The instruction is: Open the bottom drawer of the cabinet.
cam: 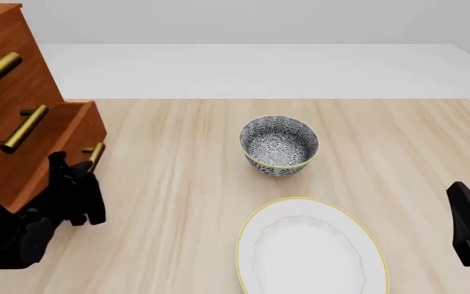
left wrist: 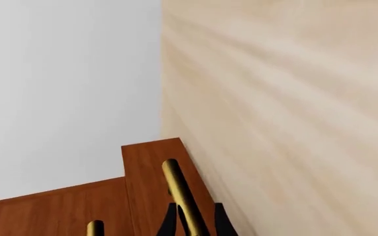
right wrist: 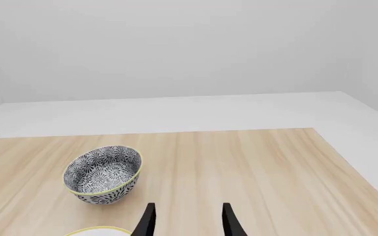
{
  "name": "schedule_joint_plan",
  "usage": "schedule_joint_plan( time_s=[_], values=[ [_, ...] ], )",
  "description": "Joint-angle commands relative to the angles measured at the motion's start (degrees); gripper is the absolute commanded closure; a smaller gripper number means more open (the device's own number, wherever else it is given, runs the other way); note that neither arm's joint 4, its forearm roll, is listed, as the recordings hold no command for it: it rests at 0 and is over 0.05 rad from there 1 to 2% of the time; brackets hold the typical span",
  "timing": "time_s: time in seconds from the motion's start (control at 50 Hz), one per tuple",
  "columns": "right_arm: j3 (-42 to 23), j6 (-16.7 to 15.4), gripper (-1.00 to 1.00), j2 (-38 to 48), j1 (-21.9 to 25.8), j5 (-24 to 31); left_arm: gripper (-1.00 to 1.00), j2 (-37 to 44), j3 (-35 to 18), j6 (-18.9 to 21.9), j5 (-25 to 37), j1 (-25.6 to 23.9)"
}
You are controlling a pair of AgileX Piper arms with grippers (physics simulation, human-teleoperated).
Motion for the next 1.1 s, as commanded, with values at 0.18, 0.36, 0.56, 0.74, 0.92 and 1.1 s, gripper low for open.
schedule_joint_plan(
  time_s=[0.18,0.36,0.56,0.74,0.92,1.1],
  values=[
    [0.0,0.0,-1.00,0.0,0.0,0.0,1.00,-4.9,2.2,1.5,-2.8,-3.0],
    [0.0,0.0,-1.00,0.0,0.0,0.0,1.00,-5.2,2.4,2.0,-3.0,-4.0],
    [0.0,0.0,-1.00,0.0,0.0,0.0,1.00,-5.6,2.4,2.5,-2.7,-5.2],
    [0.0,0.0,-1.00,0.0,0.0,0.0,1.00,-6.1,2.2,2.8,-2.2,-6.2],
    [0.0,0.0,-1.00,0.0,0.0,0.0,1.00,-6.0,2.2,3.1,-2.3,-6.9],
    [0.0,0.0,-1.00,0.0,0.0,0.0,1.00,-6.6,2.3,3.1,-1.9,-7.5]
  ],
)
